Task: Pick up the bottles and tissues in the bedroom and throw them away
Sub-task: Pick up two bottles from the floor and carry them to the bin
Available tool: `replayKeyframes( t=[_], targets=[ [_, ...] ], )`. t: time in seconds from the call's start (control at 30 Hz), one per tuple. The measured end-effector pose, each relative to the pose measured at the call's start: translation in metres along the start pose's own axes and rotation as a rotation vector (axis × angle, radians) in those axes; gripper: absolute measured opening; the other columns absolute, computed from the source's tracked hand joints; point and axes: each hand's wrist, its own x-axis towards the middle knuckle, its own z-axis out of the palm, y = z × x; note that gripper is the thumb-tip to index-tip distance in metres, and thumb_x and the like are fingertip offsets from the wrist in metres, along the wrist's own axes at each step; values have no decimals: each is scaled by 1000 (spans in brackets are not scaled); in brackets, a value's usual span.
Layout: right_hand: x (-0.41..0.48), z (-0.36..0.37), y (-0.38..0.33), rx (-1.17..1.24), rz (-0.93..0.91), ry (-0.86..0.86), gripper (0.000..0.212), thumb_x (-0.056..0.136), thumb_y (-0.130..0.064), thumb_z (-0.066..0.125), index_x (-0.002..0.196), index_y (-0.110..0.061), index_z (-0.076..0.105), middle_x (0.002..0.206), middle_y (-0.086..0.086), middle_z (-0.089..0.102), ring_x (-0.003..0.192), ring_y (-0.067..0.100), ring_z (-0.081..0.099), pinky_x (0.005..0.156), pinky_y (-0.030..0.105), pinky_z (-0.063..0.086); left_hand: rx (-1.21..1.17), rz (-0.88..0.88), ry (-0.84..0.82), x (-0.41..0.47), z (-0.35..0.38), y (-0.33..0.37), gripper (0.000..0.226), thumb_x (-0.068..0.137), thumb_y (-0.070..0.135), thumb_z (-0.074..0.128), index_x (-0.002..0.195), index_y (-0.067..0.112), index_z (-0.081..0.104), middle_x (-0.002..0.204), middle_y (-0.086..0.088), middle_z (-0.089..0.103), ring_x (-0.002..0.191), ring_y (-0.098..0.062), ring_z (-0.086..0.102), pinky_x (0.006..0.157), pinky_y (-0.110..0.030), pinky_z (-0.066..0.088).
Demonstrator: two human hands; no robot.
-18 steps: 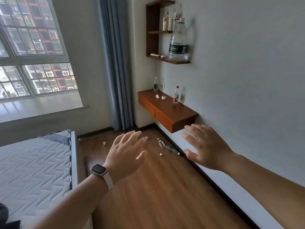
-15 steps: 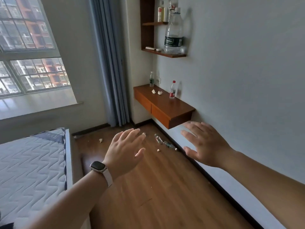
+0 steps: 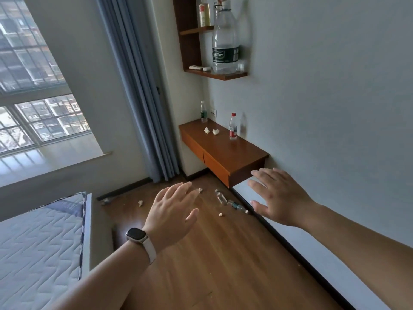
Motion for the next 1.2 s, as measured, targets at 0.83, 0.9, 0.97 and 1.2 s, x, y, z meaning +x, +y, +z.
replayKeyframes(
  t=[0.83, 0.9, 0.97, 1.2],
  targets=[
    [284, 183, -29, 33, -7, -137, 51, 86, -49, 44, 121, -16, 62, 127, 9, 60, 119, 27, 54, 99, 45, 43, -41, -43, -66, 128, 156, -290, 49, 84, 44, 53, 128, 24, 60, 134, 0, 57, 126, -22, 52, 102, -43, 43],
    [315, 194, -41, 34, 13, -150, 50, 87, -49, 44, 122, -16, 62, 128, 10, 59, 120, 27, 54, 100, 46, 43, -32, -14, -83, 142, 169, -323, 48, 83, 43, 57, 127, 24, 60, 134, -1, 57, 126, -24, 52, 102, -45, 44],
    [340, 205, -49, 30, 42, -165, 50, 88, -48, 43, 122, -16, 61, 129, 10, 59, 121, 28, 54, 101, 46, 43, -21, 13, -97, 157, 181, -350, 49, 80, 41, 65, 125, 23, 62, 133, -2, 58, 125, -25, 54, 101, -46, 44],
    [395, 237, -44, 20, 93, -233, 50, 90, -48, 41, 124, -17, 60, 130, 9, 58, 122, 26, 52, 102, 45, 42, -70, 29, -114, 201, 214, -402, 50, 79, 40, 71, 125, 24, 61, 134, -3, 58, 126, -25, 53, 102, -47, 43]
  ],
)
